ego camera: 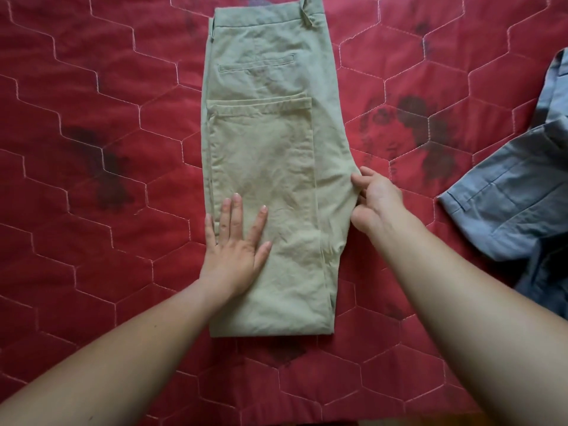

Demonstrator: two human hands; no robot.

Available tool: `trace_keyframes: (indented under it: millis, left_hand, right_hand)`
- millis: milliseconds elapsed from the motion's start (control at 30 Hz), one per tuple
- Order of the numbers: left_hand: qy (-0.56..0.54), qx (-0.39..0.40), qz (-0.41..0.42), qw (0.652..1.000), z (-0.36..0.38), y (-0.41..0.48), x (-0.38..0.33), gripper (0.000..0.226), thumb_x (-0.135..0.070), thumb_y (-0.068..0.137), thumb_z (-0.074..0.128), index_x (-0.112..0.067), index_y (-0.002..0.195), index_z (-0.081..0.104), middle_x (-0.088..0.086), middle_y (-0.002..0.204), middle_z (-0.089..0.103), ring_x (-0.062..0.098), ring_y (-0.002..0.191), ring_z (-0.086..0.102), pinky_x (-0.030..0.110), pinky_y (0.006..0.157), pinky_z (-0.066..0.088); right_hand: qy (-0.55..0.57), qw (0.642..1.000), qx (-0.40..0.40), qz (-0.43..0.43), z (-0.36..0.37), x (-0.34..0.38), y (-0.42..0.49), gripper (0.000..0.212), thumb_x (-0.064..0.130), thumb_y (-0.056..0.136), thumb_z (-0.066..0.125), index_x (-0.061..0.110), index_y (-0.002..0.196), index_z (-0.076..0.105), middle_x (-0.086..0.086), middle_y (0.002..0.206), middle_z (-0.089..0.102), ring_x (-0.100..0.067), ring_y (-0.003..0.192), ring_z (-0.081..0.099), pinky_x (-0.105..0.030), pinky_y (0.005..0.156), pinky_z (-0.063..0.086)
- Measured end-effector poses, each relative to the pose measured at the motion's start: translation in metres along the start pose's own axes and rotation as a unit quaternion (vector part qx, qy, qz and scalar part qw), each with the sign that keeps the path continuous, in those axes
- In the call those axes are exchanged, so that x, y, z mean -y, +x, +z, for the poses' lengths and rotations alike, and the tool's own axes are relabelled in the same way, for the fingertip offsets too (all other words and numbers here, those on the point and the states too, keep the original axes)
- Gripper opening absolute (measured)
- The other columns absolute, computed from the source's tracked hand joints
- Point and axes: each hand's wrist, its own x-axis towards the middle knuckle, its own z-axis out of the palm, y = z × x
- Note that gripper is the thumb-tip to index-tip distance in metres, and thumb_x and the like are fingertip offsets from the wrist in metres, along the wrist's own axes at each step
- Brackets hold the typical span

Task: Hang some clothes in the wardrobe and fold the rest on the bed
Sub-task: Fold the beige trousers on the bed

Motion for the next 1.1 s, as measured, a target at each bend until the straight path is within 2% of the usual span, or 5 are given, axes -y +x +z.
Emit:
trace_keyframes:
  millis: [100, 300, 367, 433, 1100]
  left_hand:
    - [0.000, 0.001, 0.004, 1.000, 0.000, 0.001, 0.001, 0.070, -0.064, 0.099, 0.013, -0.042, 0.152, -0.027, 0.011, 0.157, -0.041, 0.028, 0.145, -0.039, 0.062, 0.119, -0.012]
    - [0.014, -0.068, 0.011, 0.998, 0.009, -0.003, 0.002, 0.070, -0.064, 0.099, 0.018, -0.038, 0.159, -0.006, 0.014, 0.166, -0.021, 0.030, 0.153, -0.019, 0.063, 0.121, 0.000]
    - [0.018, -0.099, 0.017, 0.995, 0.014, -0.003, 0.002, 0.070, -0.061, 0.098, 0.026, -0.038, 0.160, 0.004, 0.015, 0.168, -0.010, 0.031, 0.155, -0.009, 0.063, 0.121, 0.006]
    - [0.015, -0.123, 0.027, 0.992, 0.020, -0.001, 0.005, 0.068, -0.057, 0.097, 0.032, -0.036, 0.160, 0.014, 0.016, 0.168, -0.003, 0.030, 0.156, -0.004, 0.064, 0.120, 0.009]
    - [0.068, -0.137, 0.136, 0.979, 0.072, -0.088, 0.016, 0.071, -0.051, 0.094, 0.044, -0.031, 0.159, 0.023, 0.020, 0.166, 0.010, 0.039, 0.154, 0.008, 0.074, 0.113, 0.013]
  right_hand:
    - [-0.277, 0.941, -0.062, -0.182, 0.000, -0.008, 0.005, 0.019, -0.001, 0.084, 0.066, 0.012, 0.097, 0.067, -0.010, 0.097, 0.071, -0.031, 0.096, 0.070, -0.042, 0.083, 0.058]
    - [-0.618, 0.520, 0.041, -0.588, -0.016, -0.047, -0.011, 0.039, 0.018, 0.089, 0.058, 0.013, 0.128, 0.062, -0.022, 0.133, 0.052, -0.043, 0.128, 0.046, -0.055, 0.106, 0.038]
    - [-0.677, 0.337, 0.164, -0.633, -0.016, -0.071, -0.008, 0.053, 0.038, 0.098, 0.053, 0.015, 0.145, 0.051, -0.023, 0.157, 0.036, -0.045, 0.148, 0.026, -0.065, 0.117, 0.021]
    - [-0.744, 0.251, 0.168, -0.596, -0.021, -0.077, 0.012, 0.072, 0.063, 0.099, 0.041, 0.023, 0.158, 0.031, -0.017, 0.167, 0.013, -0.043, 0.154, 0.005, -0.066, 0.119, 0.009]
    - [-0.754, 0.251, 0.211, -0.569, -0.133, -0.179, -0.012, 0.083, 0.071, 0.095, 0.035, 0.024, 0.162, 0.018, -0.011, 0.170, 0.004, -0.041, 0.155, 0.000, -0.071, 0.117, 0.006]
